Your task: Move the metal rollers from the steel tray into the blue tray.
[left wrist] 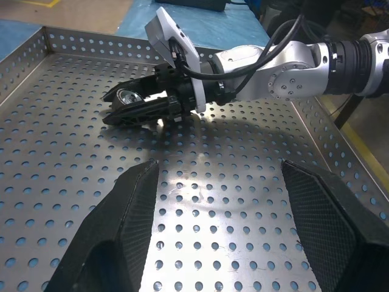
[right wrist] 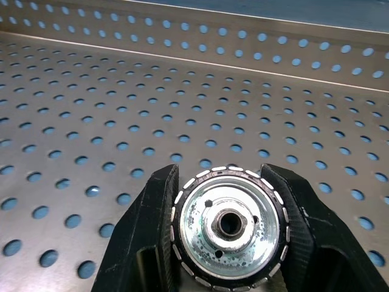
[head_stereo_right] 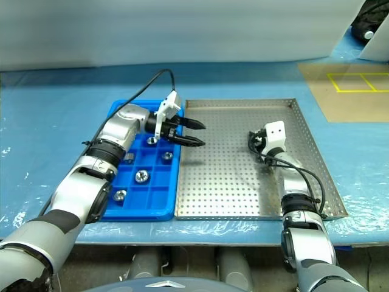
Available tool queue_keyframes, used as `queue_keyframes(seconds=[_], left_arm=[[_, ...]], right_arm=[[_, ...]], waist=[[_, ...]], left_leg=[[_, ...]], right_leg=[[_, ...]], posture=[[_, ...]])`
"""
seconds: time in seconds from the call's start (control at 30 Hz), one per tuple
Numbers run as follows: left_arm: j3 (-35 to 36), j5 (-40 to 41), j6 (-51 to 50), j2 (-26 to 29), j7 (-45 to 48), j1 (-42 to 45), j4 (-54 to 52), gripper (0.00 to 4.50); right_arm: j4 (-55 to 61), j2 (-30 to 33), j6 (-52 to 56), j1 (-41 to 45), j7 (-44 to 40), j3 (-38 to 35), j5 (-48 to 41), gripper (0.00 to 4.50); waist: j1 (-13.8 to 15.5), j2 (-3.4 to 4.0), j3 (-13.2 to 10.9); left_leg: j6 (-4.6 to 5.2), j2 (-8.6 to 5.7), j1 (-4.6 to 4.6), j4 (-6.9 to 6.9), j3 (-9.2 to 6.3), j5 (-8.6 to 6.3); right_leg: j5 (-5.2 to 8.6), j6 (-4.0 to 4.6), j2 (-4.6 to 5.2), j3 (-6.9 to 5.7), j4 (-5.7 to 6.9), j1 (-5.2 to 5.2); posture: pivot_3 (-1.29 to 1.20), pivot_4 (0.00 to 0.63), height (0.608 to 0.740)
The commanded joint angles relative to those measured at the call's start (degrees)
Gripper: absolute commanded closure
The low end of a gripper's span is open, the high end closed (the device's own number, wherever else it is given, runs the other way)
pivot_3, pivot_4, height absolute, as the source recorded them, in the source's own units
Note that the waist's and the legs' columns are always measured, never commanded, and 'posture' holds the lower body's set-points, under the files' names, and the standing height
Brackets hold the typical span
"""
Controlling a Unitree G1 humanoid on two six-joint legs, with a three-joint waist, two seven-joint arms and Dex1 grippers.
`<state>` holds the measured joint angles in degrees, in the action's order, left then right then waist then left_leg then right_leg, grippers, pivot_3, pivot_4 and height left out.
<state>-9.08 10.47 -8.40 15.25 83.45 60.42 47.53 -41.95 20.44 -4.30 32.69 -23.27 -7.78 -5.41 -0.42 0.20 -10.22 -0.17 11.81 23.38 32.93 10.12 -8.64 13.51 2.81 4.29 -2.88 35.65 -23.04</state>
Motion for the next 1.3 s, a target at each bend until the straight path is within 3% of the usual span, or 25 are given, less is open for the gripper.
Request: queue_keyframes(seconds=[0.03, 0.27, 0.4, 0.57, 0.7, 0.83, 1.1, 1.3], left_arm=[[2.13, 0.29, 2.0, 1.68, -0.74, 2.9, 0.03, 1.1], [7.9, 1.85, 2.6, 7.24, -3.78, 9.03, 6.39, 1.1], [8.43, 1.53, 0.12, 12.15, -1.34, 6.15, 3.01, 1.1], [9.68, 4.92, -10.36, 19.63, -1.0, -7.16, -16.61, 1.1], [12.43, 9.23, -19.42, 24.6, -3.38, -16.98, -31.65, 1.1], [17.06, 14.57, -28.1, 28.44, -7.83, -27.51, -46.43, 1.1], [22.83, 23.26, -37.41, 30.03, -16.32, -46.84, -68.78, 1.1], [25.61, 27.85, -40.5, 30.76, -20.88, -54.08, -75.93, 1.1]], right_arm=[[4.07, -0.46, 1.85, -0.12, -0.64, 1.18, 0.07, 2.81], [19.26, -1.74, 10.04, 1.38, -9.17, 4.24, -4.75, 2.81], [28.57, -0.89, 16.0, -0.87, -20.46, 10.82, -7.21, 2.81], [35.72, 0.49, 21.85, -1.46, -31.42, 16.71, -10.37, 2.81], [34.79, 0.08, 22.71, 1.45, -35.44, 18.3, -10.84, 2.81], [32.91, -1.07, 23.37, 5.17, -41.54, 20.81, -11.61, 2.81], [33.77, -0.3, 28.9, 4.68, -53.31, 27.91, -13.2, 2.81], [32.55, -1.47, 29.17, 5.44, -56.5, 30.41, -13.28, 2.81]], waist=[[-0.02, 0.0, 0.0], [0.03, 0.02, -0.06], [0.82, 0.02, -0.06], [2.26, 0.06, -0.08], [4.06, 0.02, -0.09], [5.58, 0.02, -0.09], [8.42, 0.03, -0.09], [9.9, 0.03, -0.09]], left_leg=[[0.0, 0.0, 0.0, -0.01, 0.0, 0.0], [-0.02, 0.0, 0.16, -0.14, 0.01, 0.01], [-0.02, -0.01, 0.13, -0.38, 0.01, 0.01], [-0.03, 0.05, 0.12, -0.81, -0.03, 0.01], [-0.08, 0.08, 0.7, -0.69, -0.05, 0.04], [-0.43, 0.07, 0.61, -0.7, -0.06, 0.03], [-0.6, 0.09, 0.53, -0.76, -0.17, 0.12], [-0.72, 0.11, 0.49, -0.76, -0.32, 0.19]], right_leg=[[0.0, 0.0, 0.0, 0.0, 0.0, 0.0], [0.0, 0.0, -0.02, 0.0, -0.03, -0.25], [0.01, 0.01, -0.01, -0.02, -0.13, -0.25], [0.08, 0.12, -0.02, -0.1, -0.31, -0.36], [0.08, 0.12, 0.02, -0.15, -0.11, -0.99], [0.08, 0.13, 0.04, -0.15, 0.06, -1.02], [0.09, 0.12, 0.03, -0.15, 0.06, -0.98], [0.1, 0.1, 0.02, -0.14, 0.08, -0.96]], posture=[[-0.27, 0.15, 0.74], [-0.22, 0.15, 0.74], [-0.15, 0.15, 0.74], [-0.05, 0.15, 0.74], [0.04, 0.15, 0.74], [0.15, 0.15, 0.74], [0.31, 0.15, 0.74], [0.37, 0.15, 0.74]])
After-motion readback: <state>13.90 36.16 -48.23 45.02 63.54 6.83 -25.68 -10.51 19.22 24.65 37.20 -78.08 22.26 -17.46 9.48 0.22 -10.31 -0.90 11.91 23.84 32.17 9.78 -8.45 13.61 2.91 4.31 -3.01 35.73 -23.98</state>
